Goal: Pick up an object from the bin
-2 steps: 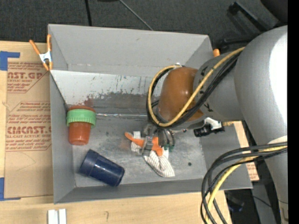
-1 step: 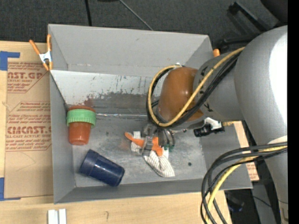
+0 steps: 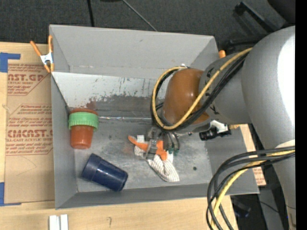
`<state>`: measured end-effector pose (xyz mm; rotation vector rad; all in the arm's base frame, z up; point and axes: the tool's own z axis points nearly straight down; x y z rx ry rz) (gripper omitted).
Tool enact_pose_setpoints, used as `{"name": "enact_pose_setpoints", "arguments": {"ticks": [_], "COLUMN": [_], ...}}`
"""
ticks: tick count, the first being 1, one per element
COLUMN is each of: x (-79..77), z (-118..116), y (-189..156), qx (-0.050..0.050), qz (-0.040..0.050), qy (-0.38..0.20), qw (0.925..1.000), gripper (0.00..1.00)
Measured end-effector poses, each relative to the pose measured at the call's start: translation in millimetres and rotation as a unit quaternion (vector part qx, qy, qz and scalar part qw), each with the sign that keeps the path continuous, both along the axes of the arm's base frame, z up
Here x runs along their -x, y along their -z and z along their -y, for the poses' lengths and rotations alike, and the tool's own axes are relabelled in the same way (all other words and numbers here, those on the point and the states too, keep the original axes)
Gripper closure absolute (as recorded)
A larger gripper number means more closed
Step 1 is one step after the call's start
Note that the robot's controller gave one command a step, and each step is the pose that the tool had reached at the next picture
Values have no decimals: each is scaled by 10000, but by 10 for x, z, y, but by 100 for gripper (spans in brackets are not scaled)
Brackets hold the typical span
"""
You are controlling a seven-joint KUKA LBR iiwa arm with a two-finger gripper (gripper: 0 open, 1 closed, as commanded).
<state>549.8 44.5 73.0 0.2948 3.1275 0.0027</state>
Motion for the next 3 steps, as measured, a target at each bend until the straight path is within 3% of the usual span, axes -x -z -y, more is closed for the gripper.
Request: {"name": "enact_pose_setpoints", "arguments": {"ticks": [3], "x": [0], "z": [-4], "y": [-190], "qx": [1], "qz": [3], "qy": [-3], "qw": [10000], "gripper": [100]}}
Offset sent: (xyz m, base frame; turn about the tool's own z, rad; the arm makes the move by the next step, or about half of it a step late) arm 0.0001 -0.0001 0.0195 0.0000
